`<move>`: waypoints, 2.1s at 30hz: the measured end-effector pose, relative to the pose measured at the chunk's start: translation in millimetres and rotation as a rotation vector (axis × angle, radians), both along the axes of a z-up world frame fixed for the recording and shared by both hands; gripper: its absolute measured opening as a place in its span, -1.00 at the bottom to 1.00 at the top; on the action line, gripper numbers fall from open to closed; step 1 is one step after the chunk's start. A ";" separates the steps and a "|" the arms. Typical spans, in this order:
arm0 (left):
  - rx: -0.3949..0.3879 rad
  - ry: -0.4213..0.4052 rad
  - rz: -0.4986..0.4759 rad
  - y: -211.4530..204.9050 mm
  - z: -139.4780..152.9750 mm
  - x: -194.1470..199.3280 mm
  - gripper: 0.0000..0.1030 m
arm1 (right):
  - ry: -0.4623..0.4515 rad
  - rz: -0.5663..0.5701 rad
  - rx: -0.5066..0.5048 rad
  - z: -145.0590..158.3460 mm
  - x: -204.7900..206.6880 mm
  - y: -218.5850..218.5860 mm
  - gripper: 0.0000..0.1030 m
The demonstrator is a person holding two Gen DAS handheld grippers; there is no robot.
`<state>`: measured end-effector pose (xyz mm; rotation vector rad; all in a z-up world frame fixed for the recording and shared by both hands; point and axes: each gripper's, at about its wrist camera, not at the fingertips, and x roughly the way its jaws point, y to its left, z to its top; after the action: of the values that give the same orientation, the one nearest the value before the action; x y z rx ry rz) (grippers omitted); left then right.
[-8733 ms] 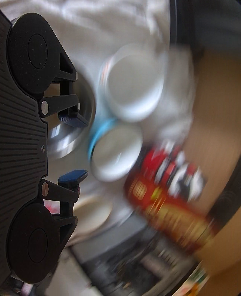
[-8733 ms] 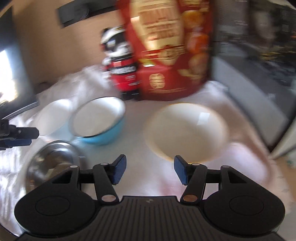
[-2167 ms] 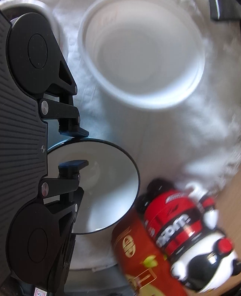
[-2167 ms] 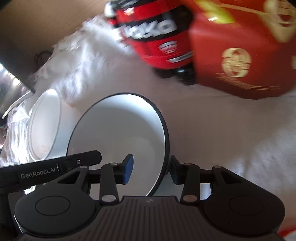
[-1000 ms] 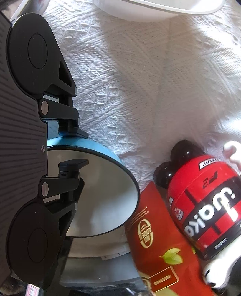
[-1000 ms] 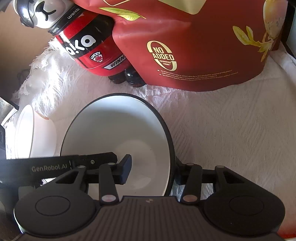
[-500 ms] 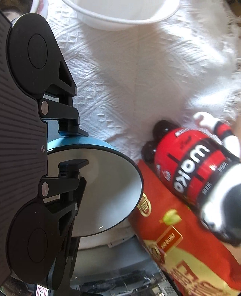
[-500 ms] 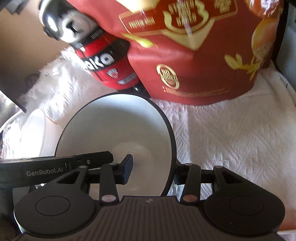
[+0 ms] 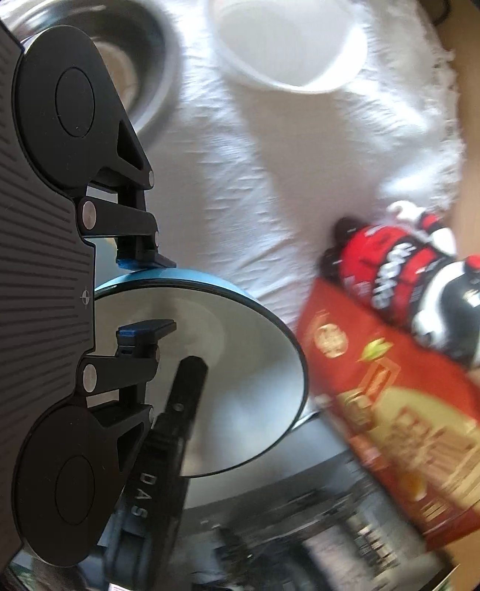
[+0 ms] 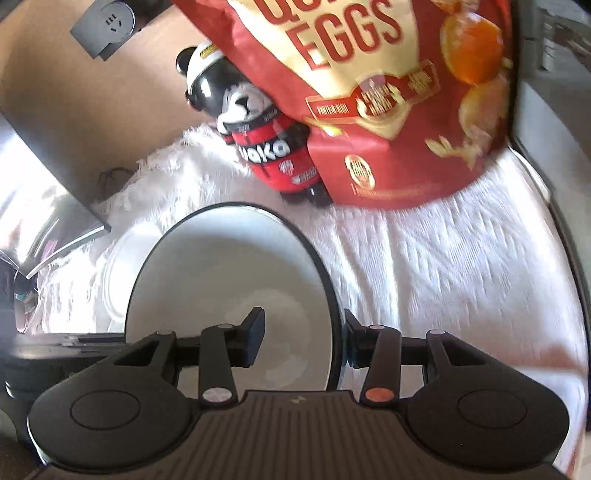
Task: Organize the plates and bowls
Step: 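Lower the light-blue bowl with the left tool into the cream bowl, open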
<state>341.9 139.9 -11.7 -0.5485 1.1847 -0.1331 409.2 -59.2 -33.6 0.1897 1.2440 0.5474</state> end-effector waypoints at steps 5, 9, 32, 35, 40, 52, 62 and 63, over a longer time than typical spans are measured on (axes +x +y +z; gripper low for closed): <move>0.002 0.020 -0.063 -14.6 -7.2 -39.1 -0.42 | 0.009 0.011 -0.041 0.8 -47.3 -10.9 -0.13; 0.046 0.039 -0.114 -25.5 -17.9 -56.1 -0.39 | 0.069 0.001 -0.052 -15.6 -72.7 -14.1 -0.13; 0.044 0.033 -0.040 -0.6 -15.0 -65.1 -0.44 | 0.012 0.004 -0.118 -36.2 -83.8 -7.0 -0.04; 0.045 0.003 -0.037 4.8 -6.2 -63.5 -0.48 | -0.027 0.022 -0.135 -26.9 -84.1 -4.0 -0.03; 0.092 -0.004 -0.058 2.6 -5.5 -60.2 -0.48 | -0.029 0.016 -0.145 -27.3 -82.5 -1.1 -0.02; 0.124 0.006 -0.069 3.1 -19.1 -55.7 -0.48 | -0.051 0.010 -0.186 -24.8 -78.4 -6.9 0.09; 0.123 0.056 -0.106 -3.2 -48.3 -37.1 -0.48 | 0.192 -0.029 -0.094 -75.8 -76.7 -13.4 0.11; 0.116 0.058 -0.112 -3.1 -51.2 -34.1 -0.48 | 0.205 -0.033 -0.082 -78.6 -78.2 -13.7 0.11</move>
<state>307.9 136.7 -62.9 -0.3862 1.2717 -0.1443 331.0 -72.9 -112.2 0.2015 1.4577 0.4555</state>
